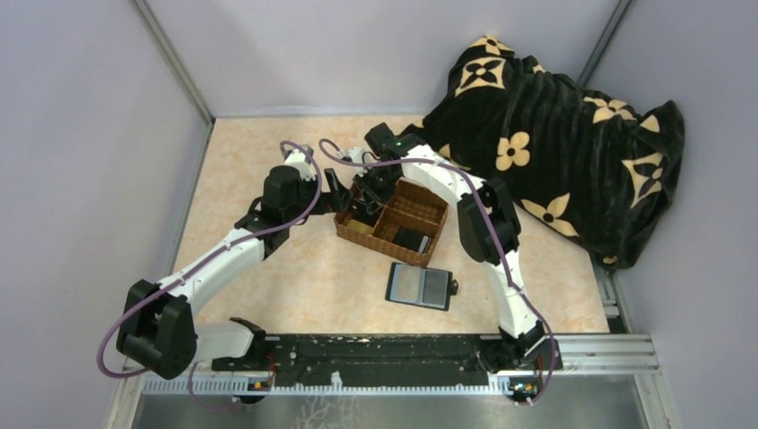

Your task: Take the credit cards out of the card holder

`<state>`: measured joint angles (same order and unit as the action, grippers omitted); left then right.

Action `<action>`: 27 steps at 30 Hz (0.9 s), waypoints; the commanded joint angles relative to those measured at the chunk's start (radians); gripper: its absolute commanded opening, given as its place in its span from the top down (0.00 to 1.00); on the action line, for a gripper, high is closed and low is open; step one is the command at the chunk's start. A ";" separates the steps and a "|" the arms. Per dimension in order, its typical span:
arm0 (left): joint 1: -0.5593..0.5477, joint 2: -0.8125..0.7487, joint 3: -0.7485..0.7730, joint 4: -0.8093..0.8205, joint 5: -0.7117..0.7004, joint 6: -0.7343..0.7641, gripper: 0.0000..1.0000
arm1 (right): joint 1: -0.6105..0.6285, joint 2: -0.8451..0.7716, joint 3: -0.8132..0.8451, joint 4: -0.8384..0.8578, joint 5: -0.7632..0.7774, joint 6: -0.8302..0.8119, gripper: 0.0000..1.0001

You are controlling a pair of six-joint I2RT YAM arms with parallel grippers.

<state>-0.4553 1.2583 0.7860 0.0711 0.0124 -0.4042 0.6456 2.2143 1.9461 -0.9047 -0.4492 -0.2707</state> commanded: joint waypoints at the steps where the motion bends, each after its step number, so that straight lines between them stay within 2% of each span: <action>1: 0.007 -0.009 -0.009 0.024 0.016 0.005 0.02 | 0.011 -0.010 0.008 0.075 0.032 0.017 0.98; 4: 0.006 -0.008 -0.009 0.024 0.016 0.006 0.02 | 0.011 -0.018 -0.002 0.111 0.064 0.037 0.79; 6: 0.007 -0.007 -0.009 0.022 0.015 0.007 0.02 | 0.011 -0.040 -0.017 0.140 0.086 0.048 0.73; 15: 0.007 0.002 -0.008 0.029 0.031 0.006 0.02 | 0.006 -0.189 -0.167 0.324 0.188 0.116 0.72; 20: 0.006 0.011 -0.022 0.086 0.103 0.006 0.01 | -0.011 -0.391 -0.417 0.600 0.204 0.213 0.71; 24: 0.002 0.020 -0.035 0.158 0.232 -0.036 0.00 | -0.015 -0.578 -0.615 0.779 0.305 0.289 0.48; 26: -0.030 0.036 -0.048 0.199 0.263 -0.051 0.00 | -0.034 -0.655 -0.719 0.851 0.307 0.354 0.46; 27: -0.061 0.043 -0.051 0.204 0.239 -0.042 0.00 | -0.042 -0.688 -0.773 0.879 0.295 0.385 0.49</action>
<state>-0.4633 1.2739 0.7601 0.1722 0.1707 -0.4244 0.6327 1.6810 1.3056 -0.2676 -0.1970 -0.0235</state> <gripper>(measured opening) 0.998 0.535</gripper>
